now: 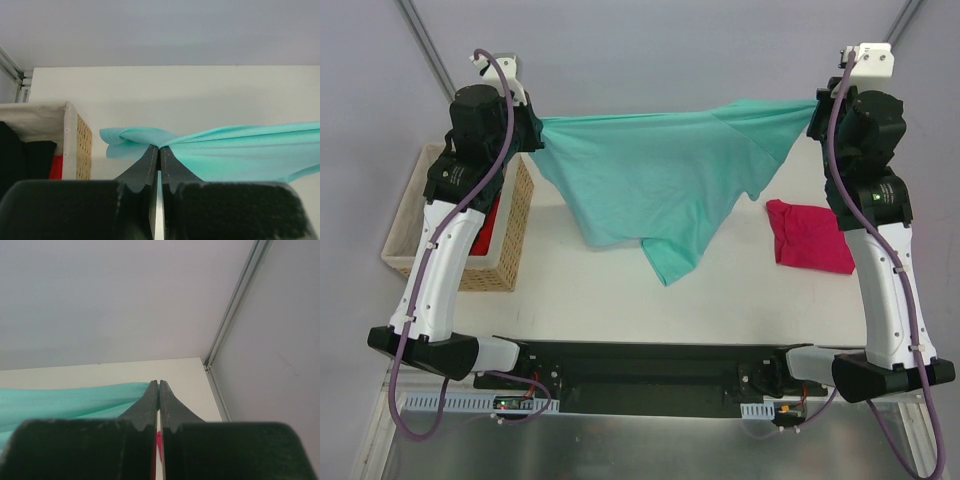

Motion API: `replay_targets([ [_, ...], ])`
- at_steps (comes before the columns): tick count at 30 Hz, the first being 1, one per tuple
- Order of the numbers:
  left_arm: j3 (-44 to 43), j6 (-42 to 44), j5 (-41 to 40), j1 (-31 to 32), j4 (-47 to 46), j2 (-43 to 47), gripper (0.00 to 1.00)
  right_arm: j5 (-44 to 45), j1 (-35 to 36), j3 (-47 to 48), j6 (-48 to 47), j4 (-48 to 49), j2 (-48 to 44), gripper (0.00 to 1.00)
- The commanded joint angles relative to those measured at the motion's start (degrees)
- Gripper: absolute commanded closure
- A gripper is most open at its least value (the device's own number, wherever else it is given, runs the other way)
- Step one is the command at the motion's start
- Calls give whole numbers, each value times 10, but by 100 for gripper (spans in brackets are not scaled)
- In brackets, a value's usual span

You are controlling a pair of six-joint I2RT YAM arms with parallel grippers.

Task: Fold and stack the t-shirts
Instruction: Flatten out the tshirt

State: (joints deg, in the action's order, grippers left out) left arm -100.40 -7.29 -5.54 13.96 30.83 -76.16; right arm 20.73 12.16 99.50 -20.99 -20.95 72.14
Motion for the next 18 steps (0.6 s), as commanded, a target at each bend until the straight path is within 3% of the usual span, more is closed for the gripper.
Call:
replay_targets([
  [1,-1,4,-61,-8,2,17,100,63,-8,10,-7,32,-16,99],
  [18,2,25,-67,-7,1,112,100,75,24,5,-52,52,-95,99],
])
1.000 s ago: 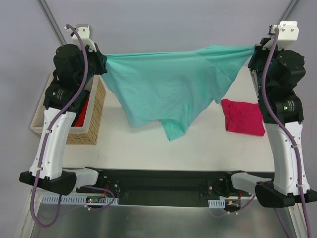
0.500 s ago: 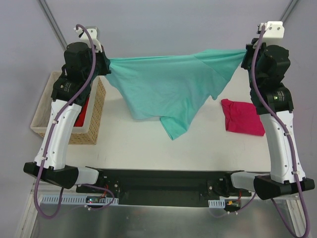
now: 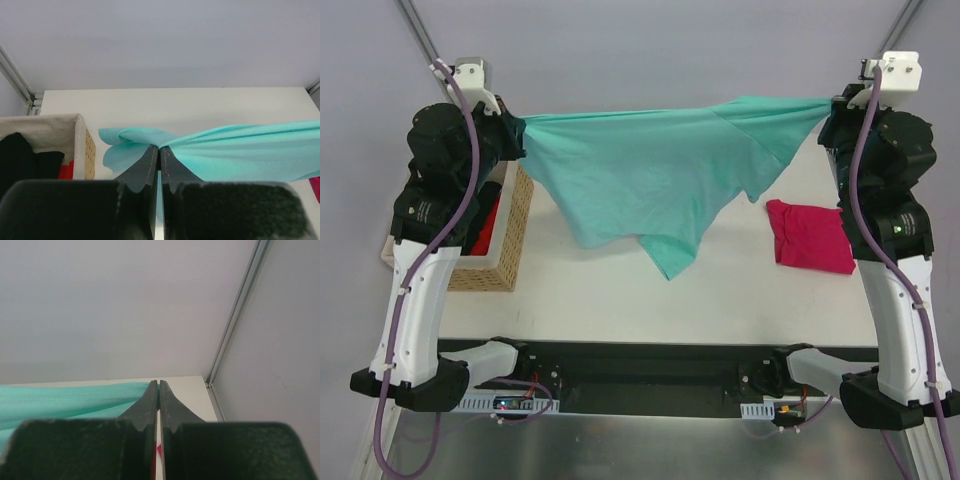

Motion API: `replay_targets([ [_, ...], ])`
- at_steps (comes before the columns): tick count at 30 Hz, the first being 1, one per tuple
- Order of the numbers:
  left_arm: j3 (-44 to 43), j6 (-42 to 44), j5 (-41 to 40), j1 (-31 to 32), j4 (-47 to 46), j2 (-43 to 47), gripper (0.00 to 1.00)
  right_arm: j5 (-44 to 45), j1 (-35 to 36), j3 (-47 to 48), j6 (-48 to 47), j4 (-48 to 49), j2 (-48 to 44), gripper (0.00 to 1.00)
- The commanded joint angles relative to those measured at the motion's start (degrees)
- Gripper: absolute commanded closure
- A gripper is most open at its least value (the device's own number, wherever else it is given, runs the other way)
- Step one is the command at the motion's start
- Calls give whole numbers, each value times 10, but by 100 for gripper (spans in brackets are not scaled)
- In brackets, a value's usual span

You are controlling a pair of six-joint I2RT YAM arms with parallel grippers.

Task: Fold and stack the t-shirts
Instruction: Flatten out the tshirt

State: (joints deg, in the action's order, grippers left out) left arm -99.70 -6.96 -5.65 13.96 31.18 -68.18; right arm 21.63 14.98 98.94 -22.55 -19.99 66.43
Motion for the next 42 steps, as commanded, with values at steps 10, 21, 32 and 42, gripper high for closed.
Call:
replay_targets([
  [10,29,20,-62,-7,-2,74,100,78,0,-34,-36,48,-95,99],
  [21,50,26,-81,-7,6,120,100,89,0,-65,-32,54,-140,99],
  [32,66,25,-80,-7,15,127,100,96,1,-59,-36,45,-141,99],
  [42,76,30,-88,-7,15,143,100,96,1,-70,-43,49,-158,99],
])
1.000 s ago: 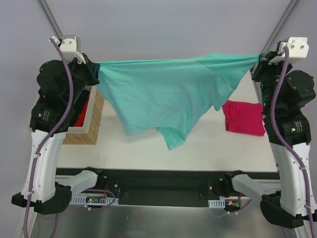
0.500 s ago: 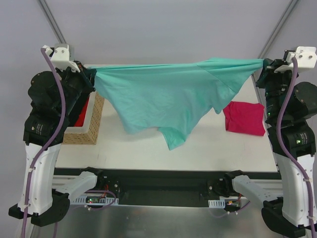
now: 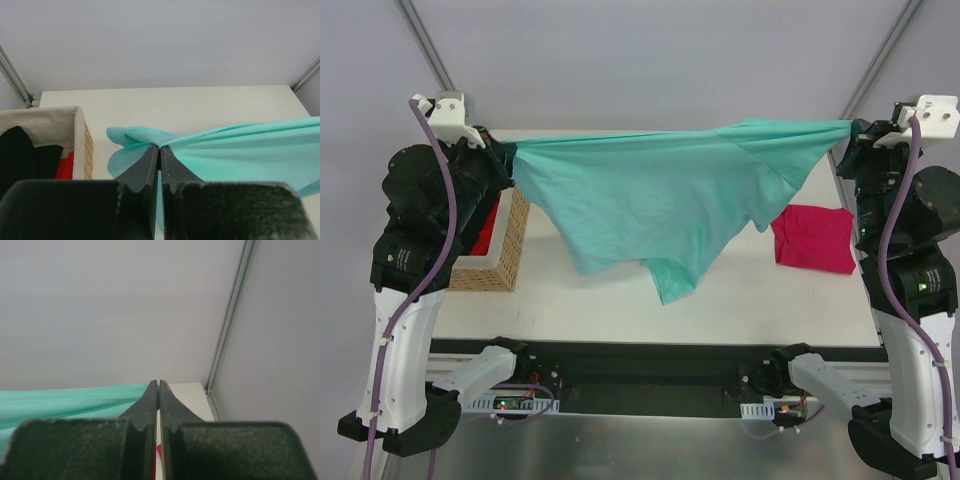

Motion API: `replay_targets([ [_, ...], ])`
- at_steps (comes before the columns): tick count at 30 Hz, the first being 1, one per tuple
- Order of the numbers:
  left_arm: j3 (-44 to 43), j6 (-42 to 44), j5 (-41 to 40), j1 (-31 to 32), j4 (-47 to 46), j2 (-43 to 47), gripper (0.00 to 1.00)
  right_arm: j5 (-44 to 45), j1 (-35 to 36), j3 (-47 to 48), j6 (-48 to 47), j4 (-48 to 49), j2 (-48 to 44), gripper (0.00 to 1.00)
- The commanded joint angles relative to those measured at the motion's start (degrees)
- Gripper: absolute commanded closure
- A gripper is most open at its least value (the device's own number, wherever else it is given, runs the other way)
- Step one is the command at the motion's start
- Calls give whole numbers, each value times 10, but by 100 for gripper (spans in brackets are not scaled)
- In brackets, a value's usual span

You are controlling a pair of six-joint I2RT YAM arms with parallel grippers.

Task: Fold and stack the t-shirts
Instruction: Flatten out the tshirt

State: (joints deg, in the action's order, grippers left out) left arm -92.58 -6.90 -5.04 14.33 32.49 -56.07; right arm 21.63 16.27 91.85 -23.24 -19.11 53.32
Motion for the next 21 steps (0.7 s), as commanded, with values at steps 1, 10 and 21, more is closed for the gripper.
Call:
replay_targets([
  [1,6,30,-95,-11,2,25,100,97,-12,-3,-36,40,-30,99],
  [10,13,30,-99,-11,4,35,100,97,-12,-2,-35,30,-33,99],
  [21,16,30,-98,-11,16,42,100,95,-11,-1,-23,11,-39,99],
])
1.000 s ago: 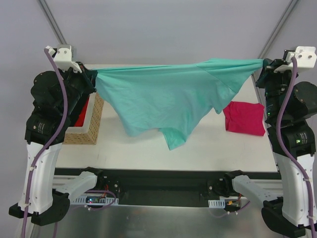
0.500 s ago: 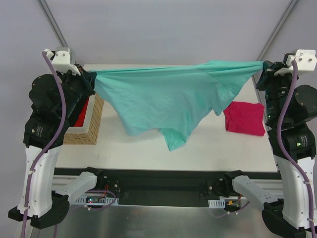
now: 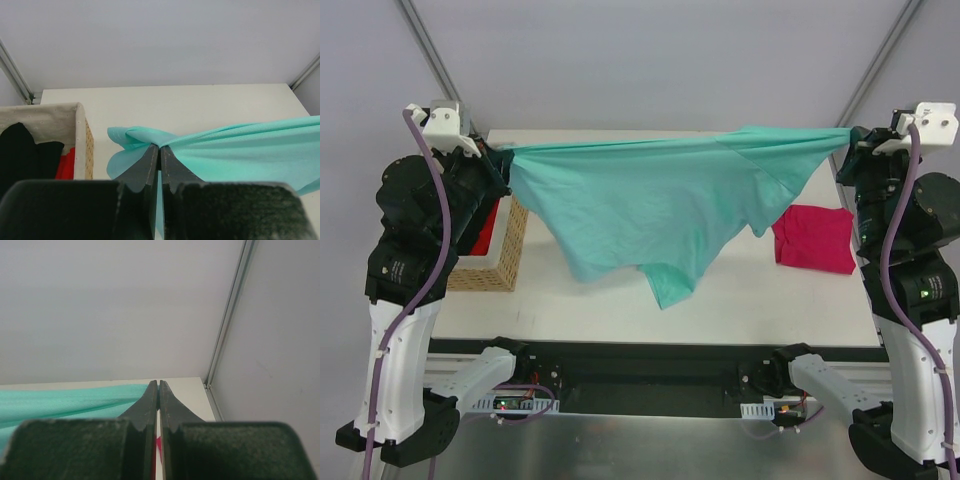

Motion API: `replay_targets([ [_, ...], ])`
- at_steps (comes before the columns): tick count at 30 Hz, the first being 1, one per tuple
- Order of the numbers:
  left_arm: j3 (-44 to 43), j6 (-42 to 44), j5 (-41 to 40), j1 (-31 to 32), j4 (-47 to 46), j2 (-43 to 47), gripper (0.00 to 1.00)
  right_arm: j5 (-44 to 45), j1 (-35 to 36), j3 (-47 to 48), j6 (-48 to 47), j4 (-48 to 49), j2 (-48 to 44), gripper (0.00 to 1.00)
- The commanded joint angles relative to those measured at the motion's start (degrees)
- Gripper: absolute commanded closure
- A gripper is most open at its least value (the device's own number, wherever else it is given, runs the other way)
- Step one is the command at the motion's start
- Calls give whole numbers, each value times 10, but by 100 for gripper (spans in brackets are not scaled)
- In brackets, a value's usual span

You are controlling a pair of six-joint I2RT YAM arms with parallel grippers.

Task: Fold and stack the t-shirts
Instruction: Flatten out the tshirt

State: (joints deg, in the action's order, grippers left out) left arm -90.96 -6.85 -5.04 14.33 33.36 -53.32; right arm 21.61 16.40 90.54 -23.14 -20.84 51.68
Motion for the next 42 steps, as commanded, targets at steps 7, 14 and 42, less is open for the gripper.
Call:
replay_targets([
  [7,-2,33,-100,-11,7,20,100,93,-11,13,-18,26,-26,99],
  [14,-5,38,-103,-11,7,15,100,91,-12,16,-16,29,-17,99],
  [42,-2,30,-94,-11,7,28,100,88,-7,20,-37,40,-28,99],
])
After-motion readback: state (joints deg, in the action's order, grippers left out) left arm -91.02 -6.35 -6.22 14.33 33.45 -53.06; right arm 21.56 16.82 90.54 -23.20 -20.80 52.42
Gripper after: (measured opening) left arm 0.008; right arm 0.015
